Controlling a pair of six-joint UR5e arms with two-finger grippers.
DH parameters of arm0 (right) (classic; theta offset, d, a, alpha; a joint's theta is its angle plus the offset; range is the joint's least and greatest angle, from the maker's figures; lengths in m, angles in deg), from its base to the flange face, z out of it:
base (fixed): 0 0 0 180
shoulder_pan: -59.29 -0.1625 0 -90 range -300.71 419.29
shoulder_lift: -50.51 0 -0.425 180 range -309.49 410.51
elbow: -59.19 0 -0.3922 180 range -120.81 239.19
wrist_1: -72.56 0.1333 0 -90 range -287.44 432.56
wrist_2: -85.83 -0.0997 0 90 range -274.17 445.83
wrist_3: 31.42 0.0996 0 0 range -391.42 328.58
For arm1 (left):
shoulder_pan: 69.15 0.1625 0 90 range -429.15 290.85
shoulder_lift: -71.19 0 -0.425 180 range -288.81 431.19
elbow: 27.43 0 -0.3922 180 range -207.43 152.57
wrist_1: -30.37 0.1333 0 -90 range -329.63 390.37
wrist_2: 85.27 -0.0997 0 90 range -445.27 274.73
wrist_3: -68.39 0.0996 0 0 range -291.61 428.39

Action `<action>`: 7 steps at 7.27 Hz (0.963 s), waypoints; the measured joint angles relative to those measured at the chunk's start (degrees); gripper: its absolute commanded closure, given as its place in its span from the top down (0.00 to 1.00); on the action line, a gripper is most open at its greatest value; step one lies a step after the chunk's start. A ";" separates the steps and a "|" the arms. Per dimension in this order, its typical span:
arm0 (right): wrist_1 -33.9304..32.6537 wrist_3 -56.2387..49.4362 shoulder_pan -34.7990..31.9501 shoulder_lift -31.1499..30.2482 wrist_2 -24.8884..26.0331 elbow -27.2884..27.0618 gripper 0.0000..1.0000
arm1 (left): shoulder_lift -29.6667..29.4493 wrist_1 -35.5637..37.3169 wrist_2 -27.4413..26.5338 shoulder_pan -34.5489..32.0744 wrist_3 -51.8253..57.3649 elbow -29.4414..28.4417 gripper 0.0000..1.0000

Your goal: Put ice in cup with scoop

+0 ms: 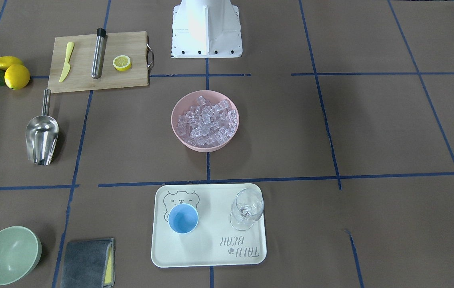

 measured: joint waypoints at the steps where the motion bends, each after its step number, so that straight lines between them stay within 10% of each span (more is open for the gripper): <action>1: -0.02 0.01 0.45 0.04 -0.07 -0.08 1.00 | 0.15 -4.14 1.85 1.16 -0.32 -0.05 1.00; 7: 0.02 0.14 3.56 0.25 -0.14 -3.25 1.00 | -4.97 -30.78 3.55 29.58 -6.87 -0.44 1.00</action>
